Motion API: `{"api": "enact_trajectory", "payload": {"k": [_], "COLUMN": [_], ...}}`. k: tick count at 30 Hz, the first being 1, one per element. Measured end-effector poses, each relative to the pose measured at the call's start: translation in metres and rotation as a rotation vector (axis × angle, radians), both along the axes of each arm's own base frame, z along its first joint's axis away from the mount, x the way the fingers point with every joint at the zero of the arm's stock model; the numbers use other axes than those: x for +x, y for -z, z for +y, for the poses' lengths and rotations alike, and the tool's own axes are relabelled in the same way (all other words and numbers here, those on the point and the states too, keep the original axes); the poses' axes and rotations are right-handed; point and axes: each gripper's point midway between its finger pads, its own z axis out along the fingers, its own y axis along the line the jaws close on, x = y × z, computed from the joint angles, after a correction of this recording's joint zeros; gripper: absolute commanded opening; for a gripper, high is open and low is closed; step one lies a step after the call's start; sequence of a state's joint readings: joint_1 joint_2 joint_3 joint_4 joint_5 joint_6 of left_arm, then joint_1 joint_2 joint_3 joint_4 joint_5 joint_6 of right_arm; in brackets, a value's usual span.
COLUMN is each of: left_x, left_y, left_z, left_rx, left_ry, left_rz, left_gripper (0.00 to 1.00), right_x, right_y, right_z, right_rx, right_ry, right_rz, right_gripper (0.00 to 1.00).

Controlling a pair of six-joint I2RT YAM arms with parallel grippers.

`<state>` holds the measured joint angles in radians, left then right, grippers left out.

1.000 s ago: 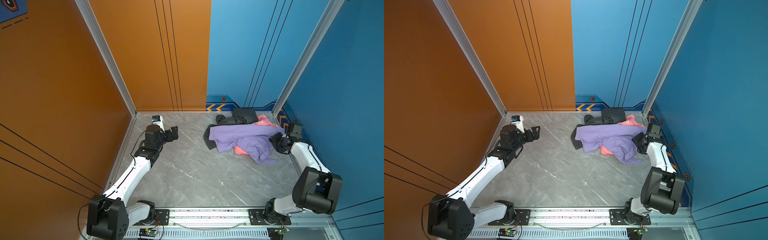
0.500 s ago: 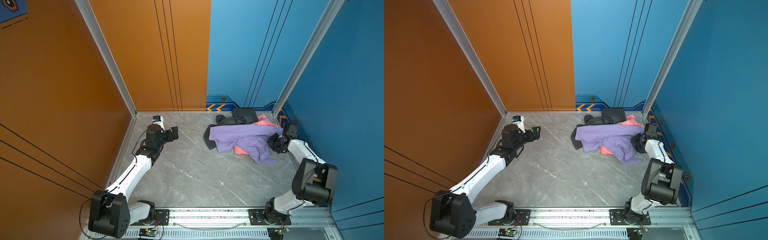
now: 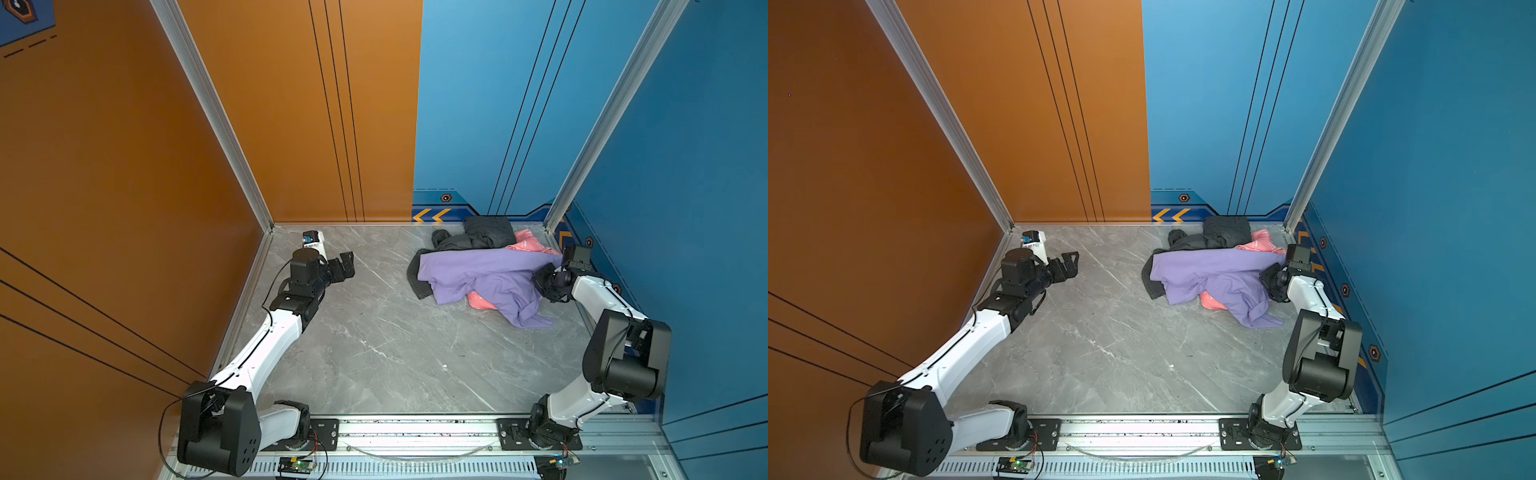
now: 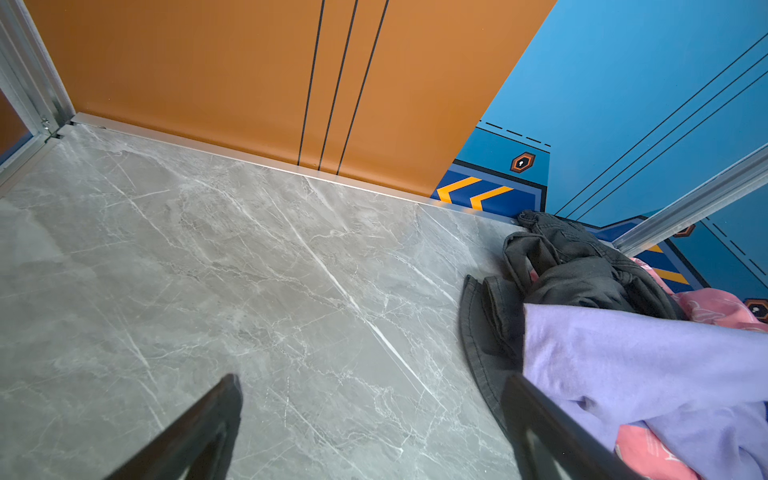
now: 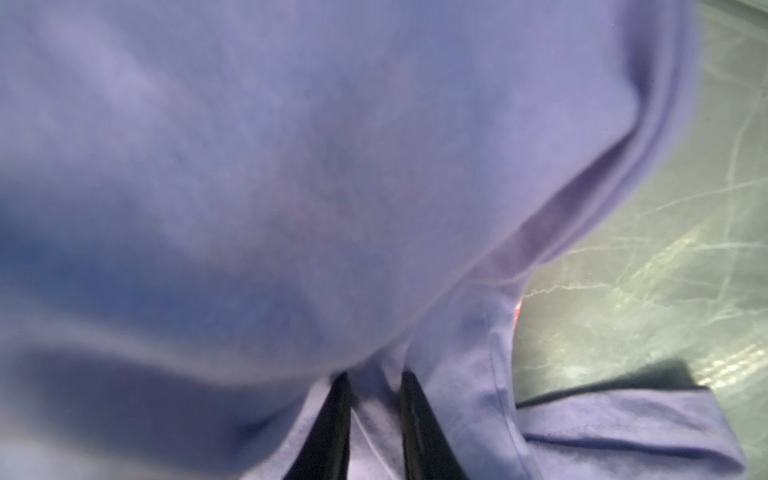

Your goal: Pick out a specific cloth from the pile

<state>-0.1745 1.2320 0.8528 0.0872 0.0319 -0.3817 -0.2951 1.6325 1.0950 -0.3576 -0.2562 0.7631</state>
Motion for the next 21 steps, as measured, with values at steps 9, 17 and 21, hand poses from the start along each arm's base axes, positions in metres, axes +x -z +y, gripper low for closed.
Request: {"api": "enact_trajectory", "payload": {"k": [9, 17, 21], "left_x": [-0.001, -0.001, -0.001], "left_y": [-0.003, -0.003, -0.003], "left_z": [0.0, 0.0, 0.0], "left_rx": [-0.009, -0.01, -0.01], "left_ry": [-0.003, -0.003, -0.003], "left_rz": [-0.006, -0.006, -0.006], "left_gripper": [0.98, 0.98, 0.98], "right_x": [0.001, 0.009, 0.018], "right_y": [0.0, -0.021, -0.061], "right_z": [0.001, -0.002, -0.004], "right_rx": [0.013, 0.005, -0.009], "right_ry": [0.014, 0.033, 0.055], "right_rz": [0.0, -0.079, -0.209], "right_gripper": [0.0, 0.0, 0.0]}}
